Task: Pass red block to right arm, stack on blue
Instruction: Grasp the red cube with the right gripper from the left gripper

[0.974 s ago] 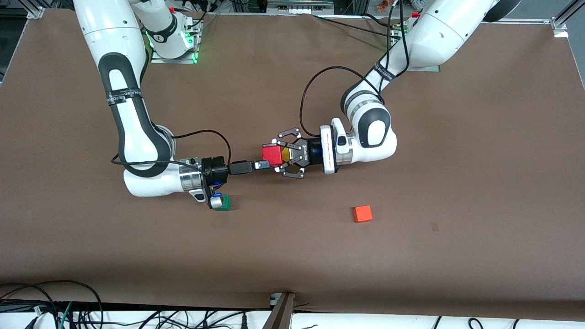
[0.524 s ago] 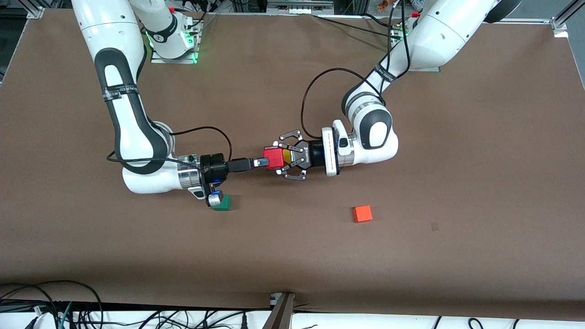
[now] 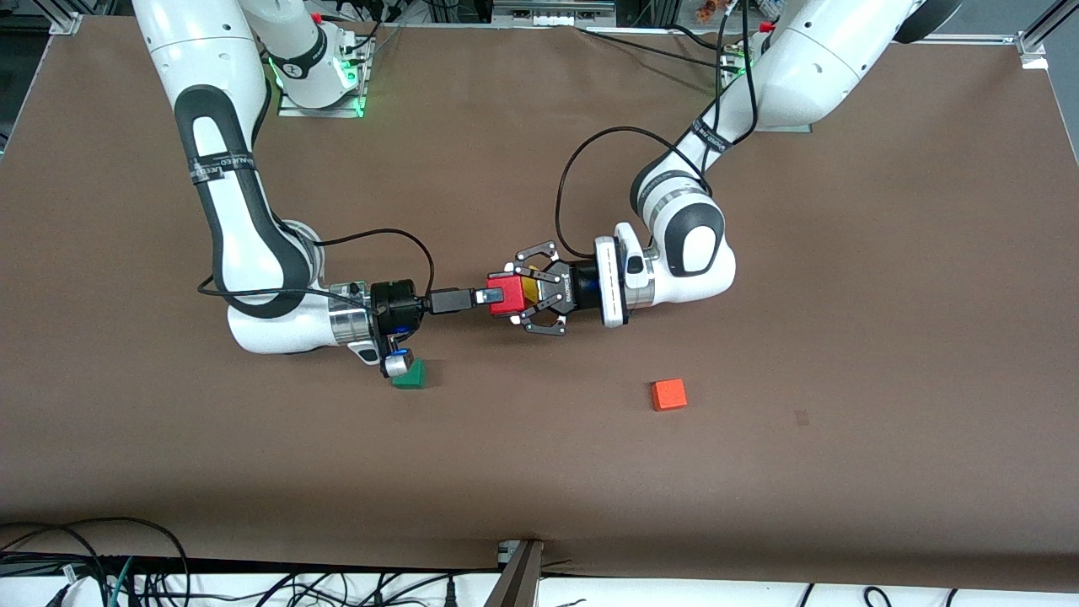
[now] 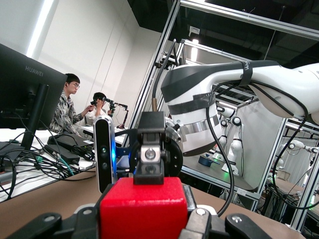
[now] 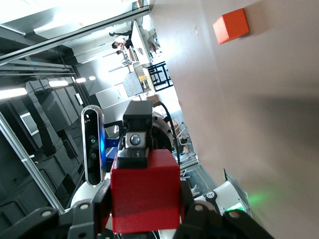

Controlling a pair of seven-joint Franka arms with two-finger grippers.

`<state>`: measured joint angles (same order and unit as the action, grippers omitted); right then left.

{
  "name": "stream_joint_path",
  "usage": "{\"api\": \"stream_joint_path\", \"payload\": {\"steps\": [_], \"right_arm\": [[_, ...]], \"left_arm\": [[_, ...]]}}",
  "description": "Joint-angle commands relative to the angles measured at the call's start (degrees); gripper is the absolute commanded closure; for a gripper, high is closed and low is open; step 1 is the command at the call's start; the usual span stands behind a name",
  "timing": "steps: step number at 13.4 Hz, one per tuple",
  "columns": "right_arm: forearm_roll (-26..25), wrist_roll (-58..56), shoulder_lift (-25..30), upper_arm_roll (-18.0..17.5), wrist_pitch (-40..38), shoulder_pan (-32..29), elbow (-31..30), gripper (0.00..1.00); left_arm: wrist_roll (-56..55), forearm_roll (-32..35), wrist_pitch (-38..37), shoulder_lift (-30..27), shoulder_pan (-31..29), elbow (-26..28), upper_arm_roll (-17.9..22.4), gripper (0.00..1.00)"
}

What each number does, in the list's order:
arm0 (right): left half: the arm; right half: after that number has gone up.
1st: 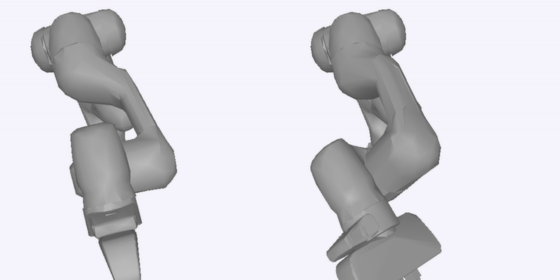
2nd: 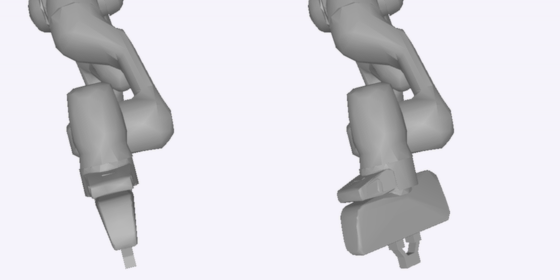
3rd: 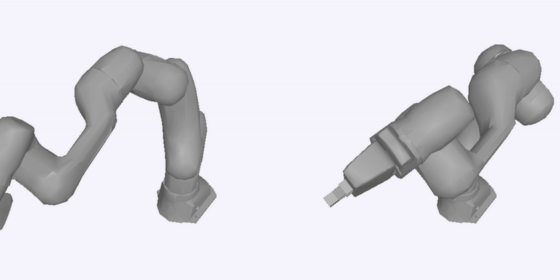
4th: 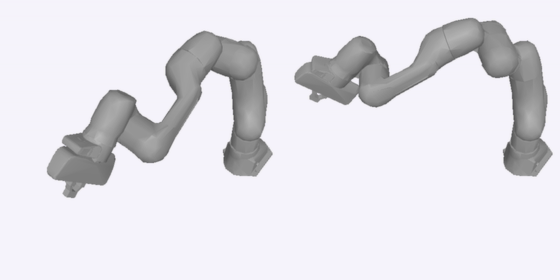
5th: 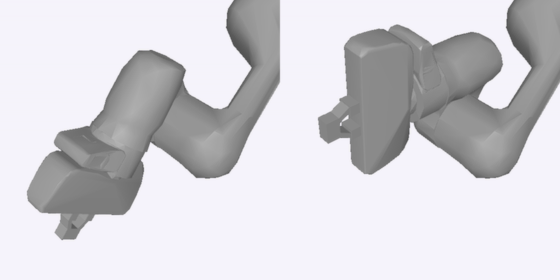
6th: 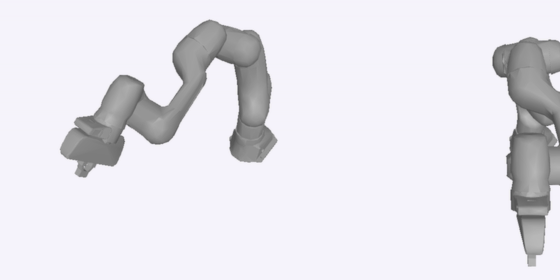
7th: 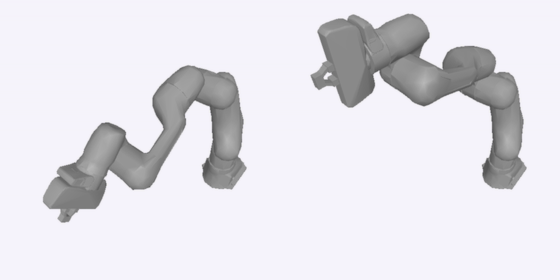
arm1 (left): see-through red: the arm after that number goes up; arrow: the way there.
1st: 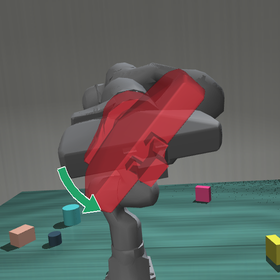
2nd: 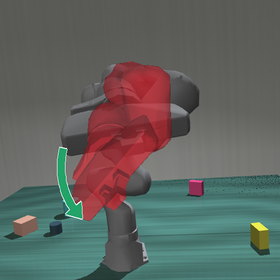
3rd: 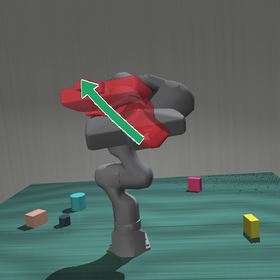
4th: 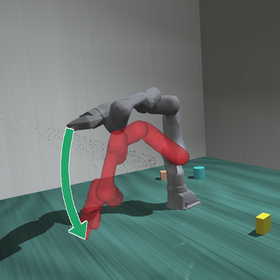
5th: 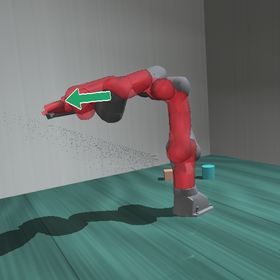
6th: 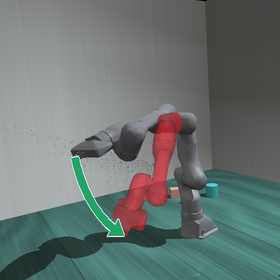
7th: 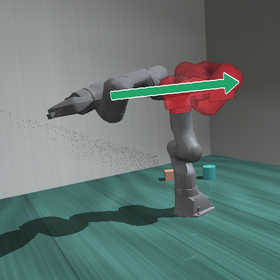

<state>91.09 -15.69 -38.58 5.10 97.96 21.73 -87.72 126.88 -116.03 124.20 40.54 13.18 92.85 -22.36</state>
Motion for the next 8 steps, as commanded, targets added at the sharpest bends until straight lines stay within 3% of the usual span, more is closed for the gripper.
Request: {"api": "stream_joint_path", "payload": {"steps": [1, 2, 4, 5, 6, 8], "right_arm": [[1.54, -1.45, 2.19, -0.36, 1.09, 0.25, -2.46, 0.81], [1.54, -1.45, 2.19, -0.36, 1.09, 0.25, -2.37, 0.88], [1.54, -1.45, 2.19, -0.36, 1.09, 0.25, -2.37, 0.88], [1.54, -1.45, 2.19, -0.36, 1.09, 0.25, -2.37, 0.88], [1.54, -1.45, 2.19, -0.36, 1.09, 0.25, -2.37, 0.88], [1.54, -1.45, 2.19, -0.36, 1.09, 0.25, -2.37, 0.88]], "left_arm": [[1.18, -1.4, 0.25, 0.77, 0.18, -1.01, -0.23, 0.91], [1.09, -1.48, 0.25, 0.77, 0.18, -1.01, -0.23, 0.88], [1.0, -1.66, 0.43, 0.77, 0.18, -0.83, -0.23, 0.66], [1.26, -3.4, 1.21, 0.77, 0.0, -0.05, -0.23, 0.12], [1.7, -5.07, 1.39, 0.59, -0.26, 0.57, -0.23, 0.0], [1.88, -5.53, 1.13, 0.42, 0.0, 0.58, -0.4, 0.0]]}}
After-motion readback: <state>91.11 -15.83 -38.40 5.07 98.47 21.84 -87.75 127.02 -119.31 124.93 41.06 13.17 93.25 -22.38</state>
